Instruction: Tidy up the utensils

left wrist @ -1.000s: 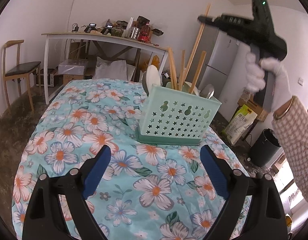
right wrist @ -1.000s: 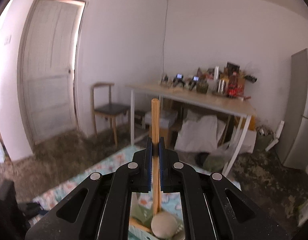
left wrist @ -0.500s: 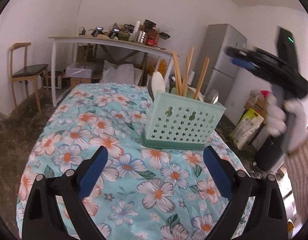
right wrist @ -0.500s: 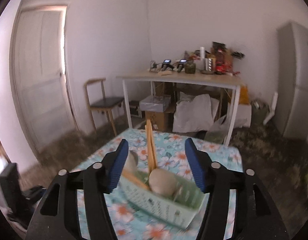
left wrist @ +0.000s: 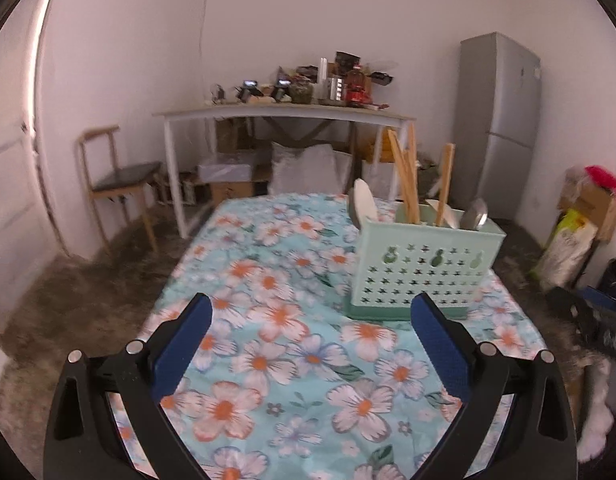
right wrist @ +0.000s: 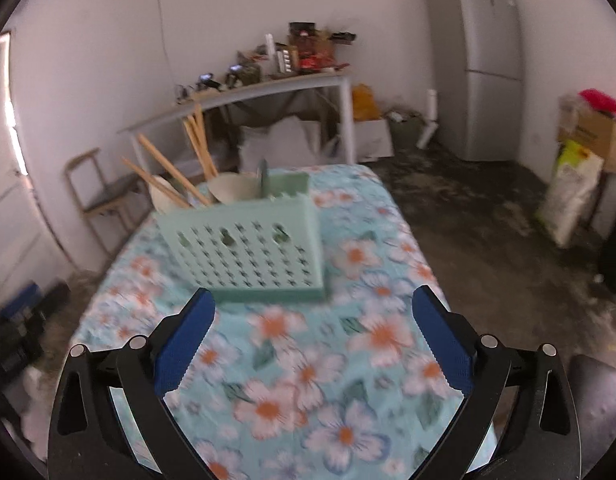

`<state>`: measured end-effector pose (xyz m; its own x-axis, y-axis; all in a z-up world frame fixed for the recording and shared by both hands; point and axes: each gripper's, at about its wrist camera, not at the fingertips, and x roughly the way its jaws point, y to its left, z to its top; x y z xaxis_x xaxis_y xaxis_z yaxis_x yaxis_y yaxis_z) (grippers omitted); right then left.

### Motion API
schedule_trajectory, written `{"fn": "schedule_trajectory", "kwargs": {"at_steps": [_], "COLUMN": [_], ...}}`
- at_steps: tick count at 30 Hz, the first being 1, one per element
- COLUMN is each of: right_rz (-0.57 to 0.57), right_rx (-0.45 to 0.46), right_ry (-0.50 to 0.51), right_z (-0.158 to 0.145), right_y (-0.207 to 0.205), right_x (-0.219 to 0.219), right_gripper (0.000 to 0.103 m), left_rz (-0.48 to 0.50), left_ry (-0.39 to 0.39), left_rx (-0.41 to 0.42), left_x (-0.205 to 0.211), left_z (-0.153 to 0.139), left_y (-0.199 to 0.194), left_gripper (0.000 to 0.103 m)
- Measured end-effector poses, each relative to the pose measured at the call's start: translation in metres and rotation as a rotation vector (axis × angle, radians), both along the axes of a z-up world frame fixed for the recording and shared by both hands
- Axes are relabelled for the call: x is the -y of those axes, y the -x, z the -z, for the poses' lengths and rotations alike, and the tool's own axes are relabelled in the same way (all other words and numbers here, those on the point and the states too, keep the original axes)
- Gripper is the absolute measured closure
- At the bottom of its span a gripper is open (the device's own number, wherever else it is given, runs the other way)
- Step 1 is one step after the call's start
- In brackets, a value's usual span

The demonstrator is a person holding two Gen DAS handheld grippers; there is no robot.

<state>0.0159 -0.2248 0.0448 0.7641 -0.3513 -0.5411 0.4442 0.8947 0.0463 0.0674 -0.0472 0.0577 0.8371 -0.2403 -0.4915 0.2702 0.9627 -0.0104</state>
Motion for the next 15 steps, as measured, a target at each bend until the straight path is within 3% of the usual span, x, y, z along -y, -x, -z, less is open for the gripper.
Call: {"fn": "schedule_trajectory", "kwargs": {"at_steps": [4, 15], "right_rz": [0.045, 0.066], "right_rx": [-0.011, -0.003], "right_ry": [0.074, 0.094], "right_z": [0.002, 0.001], "right_y": [0.015, 0.029], "right_x": [-0.011, -0.01], "right_gripper": [0.008, 0.008], "left_rz": [-0.052, -0.15], "left_ry": [-0.031, -0.056], "left_rx": [0.012, -0.019], "left_x": [0.005, -0.002], "left_z": [-0.004, -0.006], "left_y": [0.005, 0.015], "left_gripper": [0.006, 0.006]}}
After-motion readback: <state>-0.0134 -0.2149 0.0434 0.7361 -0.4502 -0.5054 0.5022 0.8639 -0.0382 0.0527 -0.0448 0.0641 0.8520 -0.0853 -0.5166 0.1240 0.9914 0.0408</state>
